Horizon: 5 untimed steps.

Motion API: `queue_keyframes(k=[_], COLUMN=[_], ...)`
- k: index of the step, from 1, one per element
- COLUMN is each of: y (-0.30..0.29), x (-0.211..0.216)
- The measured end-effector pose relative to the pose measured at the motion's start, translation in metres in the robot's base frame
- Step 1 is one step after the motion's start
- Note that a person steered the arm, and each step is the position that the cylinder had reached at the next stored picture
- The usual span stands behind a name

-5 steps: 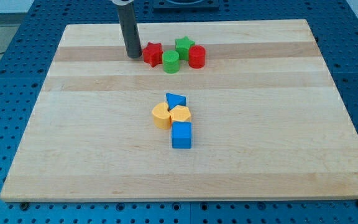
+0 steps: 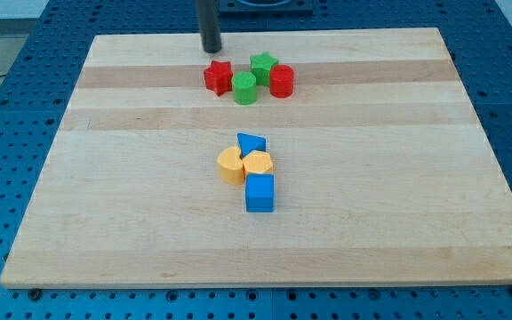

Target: Place the arm right to the blue cube

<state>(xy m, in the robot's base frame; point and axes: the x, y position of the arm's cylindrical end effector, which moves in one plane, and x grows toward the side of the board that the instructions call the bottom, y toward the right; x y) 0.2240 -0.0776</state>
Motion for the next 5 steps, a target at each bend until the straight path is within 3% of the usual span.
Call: queue_keyframes(k=[2, 4, 5], y=[0.099, 0.091, 0.137], x=[0.012, 0.054, 0.071])
